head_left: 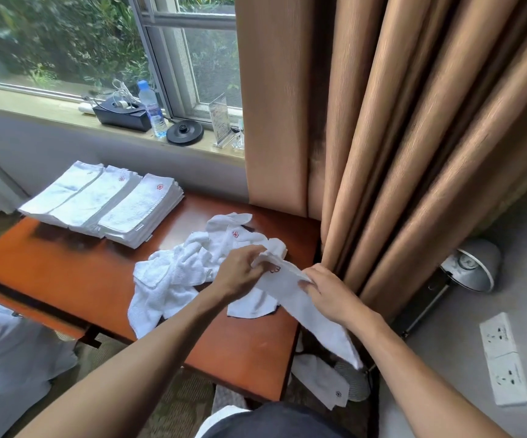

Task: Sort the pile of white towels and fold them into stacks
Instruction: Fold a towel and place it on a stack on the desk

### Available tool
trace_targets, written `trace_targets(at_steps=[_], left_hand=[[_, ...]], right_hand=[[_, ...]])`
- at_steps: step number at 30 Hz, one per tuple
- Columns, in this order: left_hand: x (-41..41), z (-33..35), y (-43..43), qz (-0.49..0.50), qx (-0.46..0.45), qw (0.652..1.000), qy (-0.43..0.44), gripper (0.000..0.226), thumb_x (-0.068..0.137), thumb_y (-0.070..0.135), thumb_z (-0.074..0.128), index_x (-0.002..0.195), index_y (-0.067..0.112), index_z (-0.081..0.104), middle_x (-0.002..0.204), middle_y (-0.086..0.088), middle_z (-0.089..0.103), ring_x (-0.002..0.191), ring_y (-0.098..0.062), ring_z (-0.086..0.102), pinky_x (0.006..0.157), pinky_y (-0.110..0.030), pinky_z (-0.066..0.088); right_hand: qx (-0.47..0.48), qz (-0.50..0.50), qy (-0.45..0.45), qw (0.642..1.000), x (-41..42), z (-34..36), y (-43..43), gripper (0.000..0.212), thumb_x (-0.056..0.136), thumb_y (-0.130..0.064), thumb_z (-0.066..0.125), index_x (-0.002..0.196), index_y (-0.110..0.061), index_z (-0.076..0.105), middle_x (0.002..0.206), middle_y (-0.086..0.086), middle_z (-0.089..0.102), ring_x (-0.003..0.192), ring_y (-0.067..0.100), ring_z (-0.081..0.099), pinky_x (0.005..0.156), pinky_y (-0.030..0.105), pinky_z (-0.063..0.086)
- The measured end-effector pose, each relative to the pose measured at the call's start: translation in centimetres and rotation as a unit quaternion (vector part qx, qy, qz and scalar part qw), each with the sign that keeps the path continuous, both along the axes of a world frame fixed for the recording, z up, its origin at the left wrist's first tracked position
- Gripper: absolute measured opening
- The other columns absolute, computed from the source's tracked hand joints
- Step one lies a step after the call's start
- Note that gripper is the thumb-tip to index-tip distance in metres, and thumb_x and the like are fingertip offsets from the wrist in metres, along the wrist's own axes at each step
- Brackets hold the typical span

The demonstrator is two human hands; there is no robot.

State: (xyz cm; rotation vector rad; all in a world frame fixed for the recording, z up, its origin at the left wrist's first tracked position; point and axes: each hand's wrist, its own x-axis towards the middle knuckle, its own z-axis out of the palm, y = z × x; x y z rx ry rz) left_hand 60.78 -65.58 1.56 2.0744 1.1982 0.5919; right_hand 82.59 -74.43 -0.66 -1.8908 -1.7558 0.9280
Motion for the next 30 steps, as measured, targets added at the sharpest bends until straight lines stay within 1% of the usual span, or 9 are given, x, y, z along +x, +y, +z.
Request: trace_targets(at_steps=[4, 7, 11, 14, 18, 23, 25, 27, 30], left_hand=[[2.2, 0.4, -0.7, -0.078, 0.023, 0.996, -0.024, 0.017, 0.097, 0.012, 0.062, 0.105, 0.020, 0.075, 0.095, 0.008, 0.069, 0.091, -0.009, 0.063, 0.082, -0.033, 0.051], [2.7, 0.6, -0.9, -0.078, 0.060, 0.995, -0.014, 0.014, 0.098, 0.024, 0.058, 0.106, 0.024, 0.070, 0.096, 0.015, 0.065, 0.090, -0.005, 0.060, 0.078, -0.031, 0.050], [1.2, 0.3, -0.8, -0.065, 0.069, 0.993, 0.075, 0.018, 0.104, 0.037, 0.050, 0.095, 0.023, 0.055, 0.090, 0.008, 0.063, 0.084, -0.017, 0.059, 0.073, -0.041, 0.049], [0.5, 0.1, -1.1, -0.062, 0.070, 0.993, 0.078, 0.021, 0.106, 0.033, 0.050, 0.086, 0.027, 0.046, 0.081, 0.010, 0.058, 0.077, -0.016, 0.054, 0.066, -0.039, 0.045], [1.5, 1.1, -1.1, -0.068, 0.096, 0.992, 0.038, 0.015, 0.105, 0.031, 0.053, 0.092, 0.025, 0.053, 0.082, 0.009, 0.061, 0.077, -0.015, 0.056, 0.067, -0.043, 0.049], [2.7, 1.8, -0.8, -0.042, 0.099, 0.994, -0.013, 0.017, 0.100, 0.034, 0.059, 0.112, 0.025, 0.050, 0.092, 0.011, 0.062, 0.081, -0.016, 0.059, 0.072, -0.041, 0.053], [2.9, 1.9, -0.8, -0.032, 0.096, 0.995, -0.024, 0.026, 0.099, 0.038, 0.057, 0.113, 0.025, 0.040, 0.096, 0.010, 0.058, 0.078, -0.015, 0.057, 0.072, -0.039, 0.051], [3.0, 2.2, -0.7, -0.047, 0.099, 0.994, -0.014, 0.025, 0.098, 0.043, 0.051, 0.111, 0.029, 0.036, 0.098, 0.012, 0.056, 0.080, -0.016, 0.058, 0.073, -0.039, 0.051], [3.0, 2.7, -0.5, -0.078, 0.107, 0.991, 0.000, 0.014, 0.099, 0.042, 0.050, 0.103, 0.030, 0.042, 0.095, 0.011, 0.060, 0.083, -0.018, 0.058, 0.076, -0.042, 0.051]], right_hand=[[0.049, -0.029, 0.070, 0.996, -1.1, 0.7, 0.4, 0.019, 0.106, -0.033, 0.056, 0.087, -0.038, 0.057, 0.089, -0.011, 0.058, 0.085, 0.015, 0.057, 0.080, 0.037, 0.046], [0.046, -0.059, 0.120, 0.990, -1.6, 1.3, 0.5, 0.016, 0.107, -0.024, 0.051, 0.097, -0.029, 0.063, 0.092, -0.004, 0.070, 0.093, 0.026, 0.064, 0.083, 0.044, 0.051], [0.041, -0.089, 0.162, 0.982, -1.3, 1.5, 0.4, 0.024, 0.110, -0.032, 0.046, 0.107, -0.014, 0.062, 0.101, 0.009, 0.073, 0.101, 0.030, 0.065, 0.089, 0.044, 0.051], [0.036, -0.102, 0.197, 0.974, -1.4, 1.5, 0.1, 0.027, 0.109, -0.039, 0.048, 0.108, -0.018, 0.063, 0.101, 0.006, 0.073, 0.099, 0.028, 0.067, 0.087, 0.041, 0.052], [0.100, -0.144, 0.171, 0.970, -1.4, 1.0, 0.6, 0.011, 0.108, -0.034, 0.049, 0.117, -0.028, 0.054, 0.101, -0.007, 0.070, 0.096, 0.014, 0.067, 0.083, 0.037, 0.051], [0.200, -0.135, 0.154, 0.958, -0.9, 2.0, 1.0, 0.050, 0.107, -0.017, 0.051, 0.144, -0.046, 0.035, 0.129, -0.007, 0.060, 0.114, 0.007, 0.061, 0.095, 0.022, 0.048], [0.223, -0.130, 0.133, 0.957, -0.8, 2.1, 0.9, 0.040, 0.107, -0.015, 0.052, 0.136, -0.041, 0.045, 0.133, -0.005, 0.059, 0.118, 0.012, 0.059, 0.100, 0.030, 0.048], [0.216, -0.147, 0.121, 0.958, -0.6, 2.2, 0.9, 0.023, 0.108, -0.020, 0.053, 0.122, -0.039, 0.051, 0.122, -0.006, 0.063, 0.107, 0.011, 0.062, 0.092, 0.035, 0.051], [0.195, -0.168, 0.122, 0.958, -0.3, 2.1, 0.9, 0.016, 0.107, -0.029, 0.052, 0.102, -0.043, 0.047, 0.099, -0.013, 0.064, 0.091, -0.002, 0.061, 0.073, 0.025, 0.048]])
